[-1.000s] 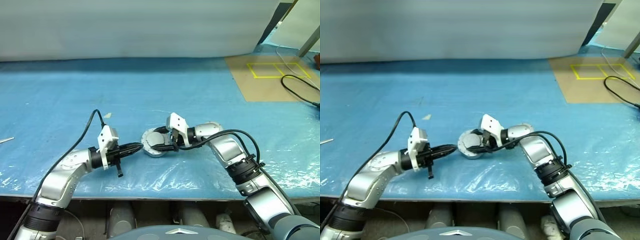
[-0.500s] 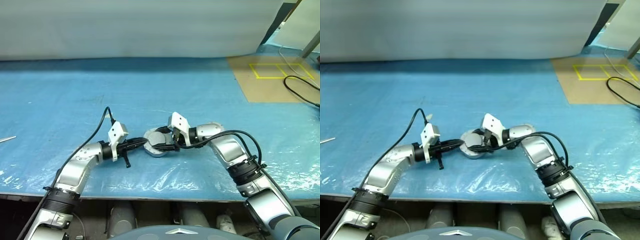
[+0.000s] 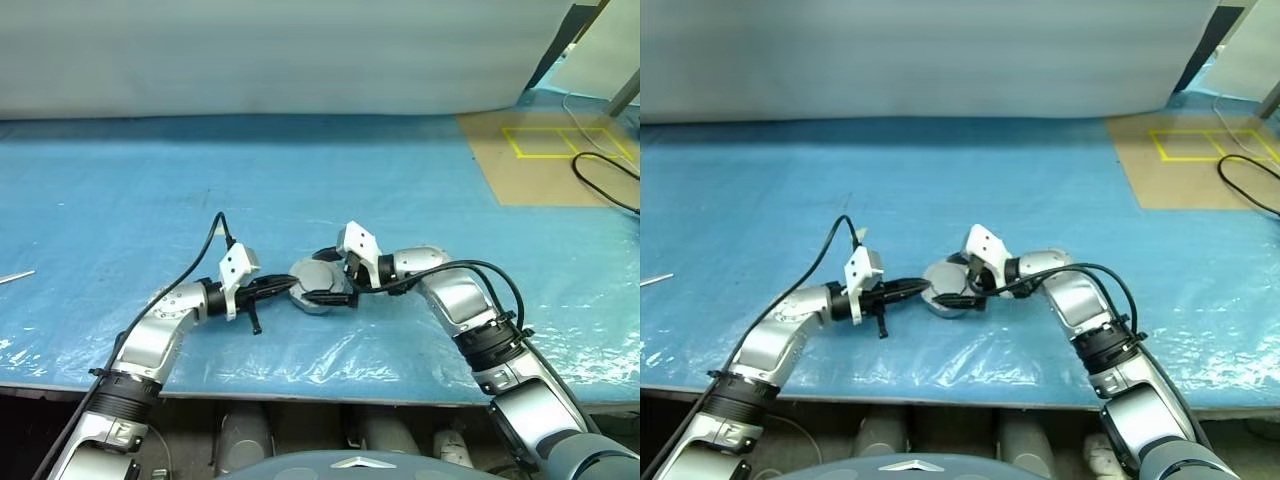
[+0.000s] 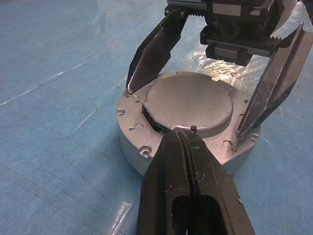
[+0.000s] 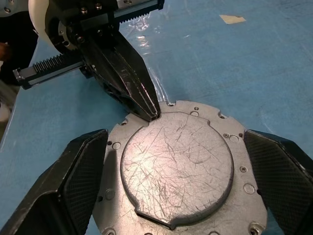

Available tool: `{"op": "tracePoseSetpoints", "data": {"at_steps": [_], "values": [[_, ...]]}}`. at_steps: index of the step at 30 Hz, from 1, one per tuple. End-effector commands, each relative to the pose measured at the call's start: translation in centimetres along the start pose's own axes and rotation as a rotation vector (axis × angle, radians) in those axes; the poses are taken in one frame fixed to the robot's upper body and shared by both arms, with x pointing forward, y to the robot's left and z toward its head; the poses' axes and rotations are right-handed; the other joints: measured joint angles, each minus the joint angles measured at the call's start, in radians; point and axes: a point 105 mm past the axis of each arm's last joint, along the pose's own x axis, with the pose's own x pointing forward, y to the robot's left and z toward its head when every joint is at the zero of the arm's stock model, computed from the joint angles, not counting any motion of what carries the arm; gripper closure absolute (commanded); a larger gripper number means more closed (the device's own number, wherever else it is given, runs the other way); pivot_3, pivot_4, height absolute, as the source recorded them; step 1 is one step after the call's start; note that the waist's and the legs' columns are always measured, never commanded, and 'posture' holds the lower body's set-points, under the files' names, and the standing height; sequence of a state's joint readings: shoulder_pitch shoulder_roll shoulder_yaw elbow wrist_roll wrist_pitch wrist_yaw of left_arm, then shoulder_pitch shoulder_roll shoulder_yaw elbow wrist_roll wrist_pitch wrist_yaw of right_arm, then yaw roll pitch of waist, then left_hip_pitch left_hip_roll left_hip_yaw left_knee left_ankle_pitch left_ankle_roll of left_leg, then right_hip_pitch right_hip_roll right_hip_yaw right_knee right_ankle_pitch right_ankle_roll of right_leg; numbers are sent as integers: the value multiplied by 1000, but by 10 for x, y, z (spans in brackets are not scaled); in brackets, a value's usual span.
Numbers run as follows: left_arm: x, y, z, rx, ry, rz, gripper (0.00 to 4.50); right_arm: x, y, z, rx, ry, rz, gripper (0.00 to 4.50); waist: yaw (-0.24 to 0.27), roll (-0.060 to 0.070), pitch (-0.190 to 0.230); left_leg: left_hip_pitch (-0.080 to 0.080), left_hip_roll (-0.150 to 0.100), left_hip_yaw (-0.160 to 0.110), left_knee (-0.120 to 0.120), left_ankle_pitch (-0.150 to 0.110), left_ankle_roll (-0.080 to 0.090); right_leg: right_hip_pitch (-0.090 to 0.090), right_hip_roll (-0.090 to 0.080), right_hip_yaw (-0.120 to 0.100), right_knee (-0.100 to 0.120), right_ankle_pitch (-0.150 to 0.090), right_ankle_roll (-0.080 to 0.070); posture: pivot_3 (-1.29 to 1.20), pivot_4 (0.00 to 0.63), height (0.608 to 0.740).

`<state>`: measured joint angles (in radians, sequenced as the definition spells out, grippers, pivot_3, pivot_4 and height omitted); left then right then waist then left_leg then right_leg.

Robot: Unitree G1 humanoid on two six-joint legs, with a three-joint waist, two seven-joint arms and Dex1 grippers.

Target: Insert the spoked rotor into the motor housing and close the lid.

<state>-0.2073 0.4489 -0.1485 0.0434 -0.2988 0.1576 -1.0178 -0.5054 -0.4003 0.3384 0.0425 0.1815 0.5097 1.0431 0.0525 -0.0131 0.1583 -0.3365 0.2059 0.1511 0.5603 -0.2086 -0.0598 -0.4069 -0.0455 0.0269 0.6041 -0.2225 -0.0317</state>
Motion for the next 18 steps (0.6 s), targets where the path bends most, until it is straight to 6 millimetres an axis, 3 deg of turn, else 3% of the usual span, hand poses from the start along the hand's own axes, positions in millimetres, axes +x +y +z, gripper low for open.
{"op": "tracePoseSetpoints", "data": {"at_steps": [1, 9, 14, 18], "values": [[6, -6, -10, -16, 37, -27, 4500, -9, 1, 4, -11, -2, 2, 18, 5, 0, 0, -1, -1, 0, 0, 0, 0, 0, -1, 0, 0, 1, -2, 0, 150, 740], [6, -8, -9, -19, 32, -37, 4500, -35, -4, 32, -38, -101, -49, 18, 17, 0, 0, -14, -1, 0, 0, 2, -4, -13, 0, -1, 0, 1, -2, 0, 150, 740], [4, -12, -12, -27, 39, -56, 4500, -49, -6, 35, 129, -172, -74, 18, 17, 0, 0, -13, -2, 0, 0, 2, -4, -13, 0, -1, 0, 1, -2, 0, 150, 740], [4, -13, -11, -24, 33, -54, 4500, -56, -4, 19, 378, -168, -77, 18, 17, 0, 0, -14, -2, 0, -1, 2, -4, -13, 0, -1, 0, 1, -2, 0, 150, 740]]}}
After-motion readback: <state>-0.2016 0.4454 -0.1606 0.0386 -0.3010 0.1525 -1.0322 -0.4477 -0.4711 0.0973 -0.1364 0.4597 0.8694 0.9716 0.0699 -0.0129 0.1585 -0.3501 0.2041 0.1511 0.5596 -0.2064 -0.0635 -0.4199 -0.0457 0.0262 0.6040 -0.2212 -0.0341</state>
